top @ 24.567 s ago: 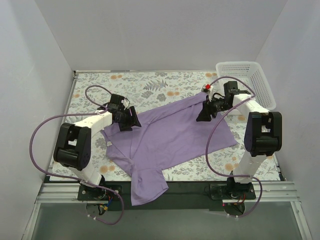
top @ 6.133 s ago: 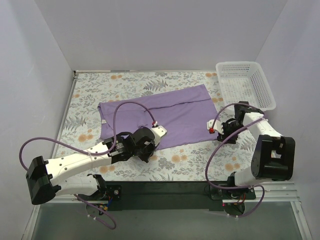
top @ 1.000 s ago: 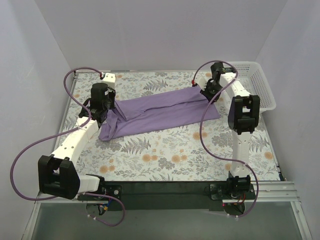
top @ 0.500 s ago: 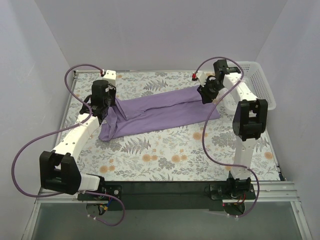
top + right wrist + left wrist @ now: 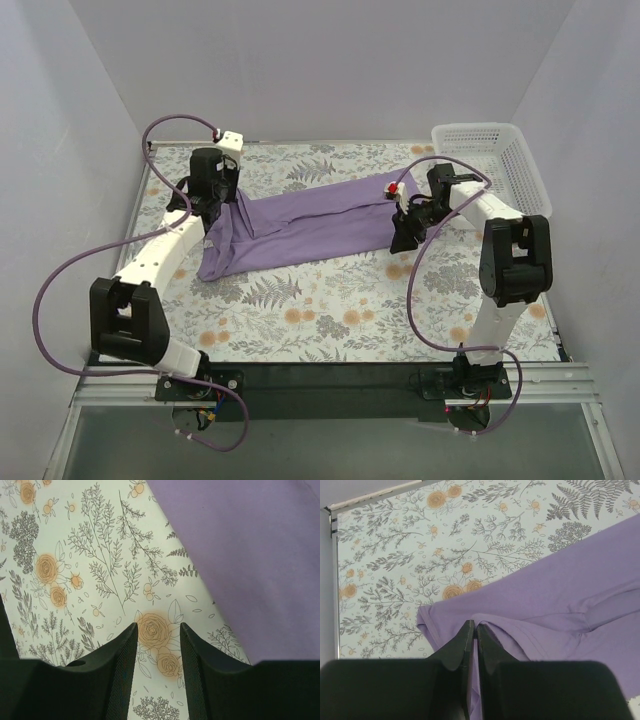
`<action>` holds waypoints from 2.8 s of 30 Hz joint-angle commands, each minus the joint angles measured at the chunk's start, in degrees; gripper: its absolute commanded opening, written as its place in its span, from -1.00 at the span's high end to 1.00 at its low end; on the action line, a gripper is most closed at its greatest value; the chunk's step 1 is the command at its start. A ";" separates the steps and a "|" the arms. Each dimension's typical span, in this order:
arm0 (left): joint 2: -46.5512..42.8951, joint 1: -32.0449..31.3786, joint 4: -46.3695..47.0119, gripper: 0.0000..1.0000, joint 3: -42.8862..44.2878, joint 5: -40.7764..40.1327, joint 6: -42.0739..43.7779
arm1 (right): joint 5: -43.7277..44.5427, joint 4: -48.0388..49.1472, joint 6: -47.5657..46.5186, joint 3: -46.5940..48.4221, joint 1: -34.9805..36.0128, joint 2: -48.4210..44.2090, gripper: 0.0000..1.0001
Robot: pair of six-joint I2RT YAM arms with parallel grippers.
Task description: Fold and stack the t-shirts
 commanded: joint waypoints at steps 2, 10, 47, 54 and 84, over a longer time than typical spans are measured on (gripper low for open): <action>0.78 0.21 2.03 1.00 2.69 2.80 3.26 | -4.11 3.55 -0.74 -0.96 -0.01 -5.68 0.09; 4.03 0.30 3.96 1.00 3.39 2.89 5.99 | -4.11 4.42 -1.00 -2.11 -0.01 -6.21 0.09; 20.65 0.65 10.73 1.00 7.35 1.13 10.39 | -4.55 4.34 -1.09 -2.64 -0.01 -5.77 0.09; 24.08 1.35 8.02 -0.02 15.15 -11.06 0.74 | -2.97 4.42 -1.00 -2.55 1.91 -6.12 0.09; -40.96 9.97 -13.09 -0.71 -29.65 -4.32 -40.24 | 41.41 33.43 17.45 41.48 46.40 30.43 -0.11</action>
